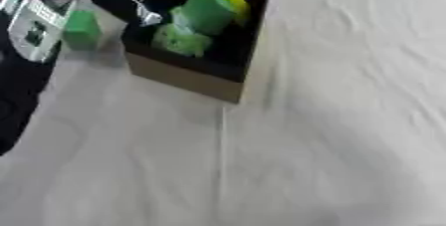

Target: Pick up objects on the table and place them in the box.

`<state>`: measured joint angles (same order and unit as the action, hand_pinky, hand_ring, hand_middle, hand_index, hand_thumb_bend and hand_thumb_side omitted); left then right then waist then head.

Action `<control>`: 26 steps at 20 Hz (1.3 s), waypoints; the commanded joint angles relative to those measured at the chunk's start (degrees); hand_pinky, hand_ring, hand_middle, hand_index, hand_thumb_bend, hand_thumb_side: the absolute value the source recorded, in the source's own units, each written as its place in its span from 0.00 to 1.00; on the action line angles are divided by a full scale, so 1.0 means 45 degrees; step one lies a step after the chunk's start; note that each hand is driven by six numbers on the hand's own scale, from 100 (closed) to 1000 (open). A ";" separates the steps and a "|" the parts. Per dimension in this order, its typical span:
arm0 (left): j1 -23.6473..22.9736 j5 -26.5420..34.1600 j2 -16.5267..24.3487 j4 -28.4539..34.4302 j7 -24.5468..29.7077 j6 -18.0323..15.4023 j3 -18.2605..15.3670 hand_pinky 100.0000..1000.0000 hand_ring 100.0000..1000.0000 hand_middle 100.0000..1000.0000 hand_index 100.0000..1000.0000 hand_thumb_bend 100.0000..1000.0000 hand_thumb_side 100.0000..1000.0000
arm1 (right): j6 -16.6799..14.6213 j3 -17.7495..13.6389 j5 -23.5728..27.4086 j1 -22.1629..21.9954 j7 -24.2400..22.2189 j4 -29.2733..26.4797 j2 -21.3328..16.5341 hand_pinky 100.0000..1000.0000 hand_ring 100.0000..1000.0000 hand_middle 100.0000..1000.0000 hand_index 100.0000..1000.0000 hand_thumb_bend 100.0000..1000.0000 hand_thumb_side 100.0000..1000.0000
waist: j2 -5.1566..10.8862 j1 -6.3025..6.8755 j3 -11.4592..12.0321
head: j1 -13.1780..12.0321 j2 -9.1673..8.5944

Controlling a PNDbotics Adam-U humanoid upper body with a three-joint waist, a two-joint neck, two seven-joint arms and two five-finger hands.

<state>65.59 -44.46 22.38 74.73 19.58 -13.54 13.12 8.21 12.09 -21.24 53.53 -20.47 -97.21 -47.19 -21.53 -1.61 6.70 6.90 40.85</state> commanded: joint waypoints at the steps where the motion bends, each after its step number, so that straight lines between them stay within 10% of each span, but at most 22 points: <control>1: 0.0099 0.0457 0.1255 0.1122 -0.0065 0.0511 -0.0349 0.78 0.86 0.78 0.83 0.49 0.13 | 0.0010 -0.0175 0.0030 0.0077 0.0075 -0.0039 -0.0520 0.90 0.90 0.75 0.81 0.04 0.35 | 0.0400 0.0110 0.0080 | 0.0076 0.0090; 9: -0.1097 0.1177 0.3806 0.1309 0.1011 0.1156 -0.1002 0.80 0.88 0.80 0.87 0.51 0.03 | 0.0019 -0.0280 0.0036 -0.0181 0.0168 -0.0028 -0.0779 0.90 0.90 0.75 0.81 0.04 0.34 | 0.0490 0.0144 0.0400 | 0.0190 -0.0003; 26: -0.1459 0.0801 0.4229 -0.0585 0.3409 0.0863 -0.1100 0.82 0.90 0.82 0.84 0.53 0.00 | 0.0071 -0.0389 0.0086 -0.0151 0.0301 -0.0140 -0.0813 0.90 0.90 0.75 0.81 0.03 0.35 | 0.0149 0.0035 0.0142 | -0.0057 -0.0240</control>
<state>58.22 -40.86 39.37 72.23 34.19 -9.55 8.94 8.48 11.31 -21.10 51.93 -19.40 -97.16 -48.78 -21.56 -1.62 7.32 6.89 40.63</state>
